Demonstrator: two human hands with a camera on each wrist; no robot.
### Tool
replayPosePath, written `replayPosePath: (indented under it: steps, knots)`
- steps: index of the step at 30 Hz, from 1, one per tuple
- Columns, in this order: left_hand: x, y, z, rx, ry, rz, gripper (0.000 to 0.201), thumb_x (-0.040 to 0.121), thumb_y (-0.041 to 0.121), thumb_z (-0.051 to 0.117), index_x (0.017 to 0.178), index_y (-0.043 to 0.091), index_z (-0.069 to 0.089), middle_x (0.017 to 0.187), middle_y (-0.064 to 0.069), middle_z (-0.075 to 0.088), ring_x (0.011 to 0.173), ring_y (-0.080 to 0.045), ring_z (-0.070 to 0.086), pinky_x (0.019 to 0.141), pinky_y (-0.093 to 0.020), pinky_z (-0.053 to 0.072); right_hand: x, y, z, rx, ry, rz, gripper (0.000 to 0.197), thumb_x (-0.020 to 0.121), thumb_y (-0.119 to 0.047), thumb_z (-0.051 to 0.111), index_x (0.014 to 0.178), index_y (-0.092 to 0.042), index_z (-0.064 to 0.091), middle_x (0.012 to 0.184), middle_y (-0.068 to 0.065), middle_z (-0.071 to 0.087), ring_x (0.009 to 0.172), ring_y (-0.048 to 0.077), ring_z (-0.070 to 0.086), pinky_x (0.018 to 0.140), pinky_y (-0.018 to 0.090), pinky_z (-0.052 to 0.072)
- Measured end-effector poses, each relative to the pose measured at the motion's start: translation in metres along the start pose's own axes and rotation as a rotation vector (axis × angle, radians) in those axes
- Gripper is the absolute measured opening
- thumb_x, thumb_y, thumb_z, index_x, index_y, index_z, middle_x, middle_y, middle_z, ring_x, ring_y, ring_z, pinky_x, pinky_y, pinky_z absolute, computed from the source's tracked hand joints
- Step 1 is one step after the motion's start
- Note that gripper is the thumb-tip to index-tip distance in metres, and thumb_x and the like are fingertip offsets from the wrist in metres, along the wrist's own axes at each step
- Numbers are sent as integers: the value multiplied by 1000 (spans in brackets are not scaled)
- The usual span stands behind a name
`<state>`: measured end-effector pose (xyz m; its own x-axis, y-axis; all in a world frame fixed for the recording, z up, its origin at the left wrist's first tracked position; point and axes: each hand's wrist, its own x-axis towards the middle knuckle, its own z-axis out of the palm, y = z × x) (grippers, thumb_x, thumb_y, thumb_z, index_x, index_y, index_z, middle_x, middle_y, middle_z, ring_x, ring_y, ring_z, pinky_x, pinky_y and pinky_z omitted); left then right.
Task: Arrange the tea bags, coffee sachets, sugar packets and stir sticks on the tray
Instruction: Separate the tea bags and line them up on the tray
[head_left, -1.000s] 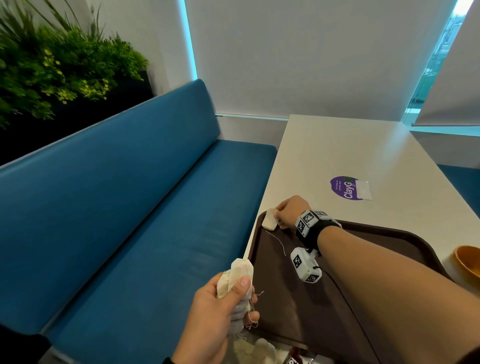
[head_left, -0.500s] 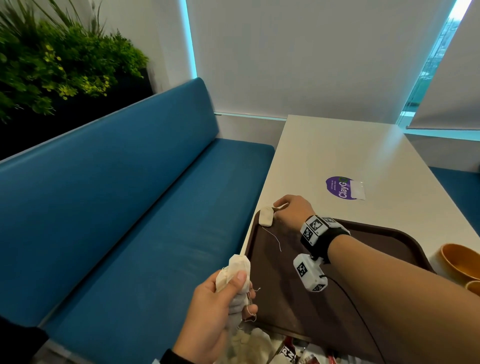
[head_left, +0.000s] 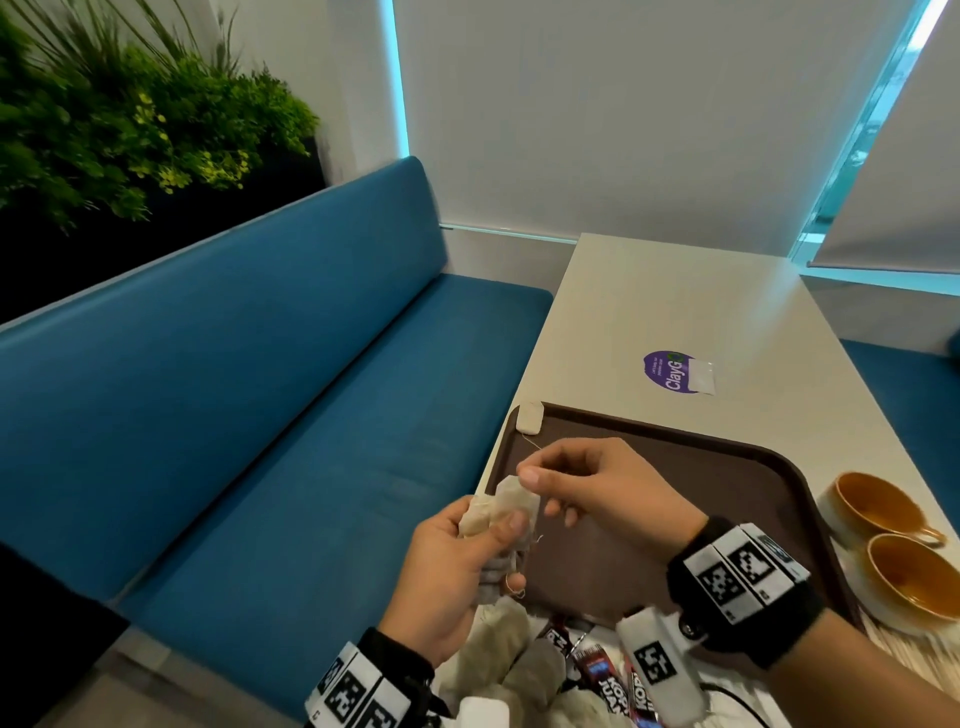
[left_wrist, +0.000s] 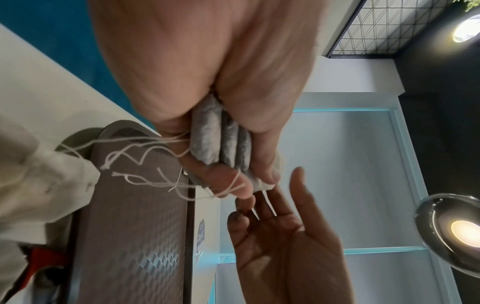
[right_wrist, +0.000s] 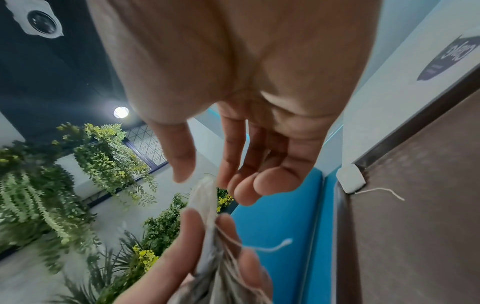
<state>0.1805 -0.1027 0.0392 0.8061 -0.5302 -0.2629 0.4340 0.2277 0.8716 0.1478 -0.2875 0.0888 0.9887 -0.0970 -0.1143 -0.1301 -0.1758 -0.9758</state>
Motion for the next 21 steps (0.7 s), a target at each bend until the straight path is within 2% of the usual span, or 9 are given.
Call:
replayPosePath:
  steps: [3, 6, 7, 8, 10, 11, 14, 19, 21]
  knots:
    - [-3, 3, 3, 38, -7, -5, 47, 78, 27, 84, 103, -6, 62, 77, -19, 55, 54, -17, 38, 45, -24, 45, -5, 8, 5, -35, 25, 6, 20, 88, -26, 78, 96, -7, 78, 75, 6, 71, 66, 15, 60, 59, 25, 48]
    - [-4, 4, 7, 37, 16, -32, 49, 88, 35, 73, 108, -7, 60, 58, -2, 34, 44, -8, 27, 43, -22, 41, -2, 17, 6, 5, 93, 39, 23, 88, -27, 78, 94, -5, 76, 69, 8, 66, 65, 20, 55, 59, 26, 47]
    - [-3, 4, 7, 23, 38, -48, 47, 93, 37, 67, 110, -7, 60, 55, 2, 28, 42, -7, 28, 42, -21, 40, 0, 19, 6, 20, 117, 47, 24, 89, -26, 78, 94, -3, 75, 68, 9, 64, 64, 21, 54, 59, 26, 47]
    - [-2, 4, 8, 8, 65, -66, 46, 97, 38, 62, 111, -6, 59, 53, 3, 28, 40, -8, 35, 40, -20, 39, 3, 20, 5, 32, 140, 52, 25, 89, -26, 78, 94, -1, 75, 68, 10, 64, 63, 21, 54, 58, 25, 48]
    - [-1, 7, 6, -23, 114, -109, 49, 101, 38, 58, 113, -10, 59, 53, -4, 45, 49, -19, 61, 38, -21, 39, 11, 20, 2, 77, 170, 56, 27, 90, -24, 77, 96, 1, 73, 71, 14, 65, 64, 24, 57, 59, 27, 51]
    - [0, 8, 4, -36, 129, -124, 50, 101, 37, 57, 114, -11, 59, 60, -10, 55, 57, -25, 67, 37, -22, 39, 15, 20, 1, 105, 176, 57, 27, 91, -23, 76, 98, 3, 72, 73, 16, 66, 66, 26, 60, 60, 28, 53]
    - [4, 13, -2, -56, 136, -156, 42, 102, 33, 57, 114, -7, 60, 81, -17, 66, 65, -31, 69, 35, -22, 39, 31, 18, -6, 146, 191, 52, 28, 92, -17, 75, 100, 9, 68, 77, 19, 67, 69, 28, 67, 59, 31, 59]
    - [14, 14, -9, -129, 183, -207, 39, 102, 31, 57, 110, -7, 62, 82, -17, 66, 67, -30, 69, 36, -23, 40, 73, 29, -19, 96, 316, 42, 10, 94, -8, 72, 91, 1, 69, 79, 19, 69, 67, 27, 70, 67, 33, 64]
    - [18, 12, -13, -176, 209, -229, 42, 101, 32, 58, 106, -9, 64, 82, -18, 66, 69, -31, 70, 36, -23, 42, 94, 38, -26, 60, 396, 54, 8, 96, -7, 69, 94, 0, 69, 83, 22, 71, 69, 27, 71, 73, 35, 65]
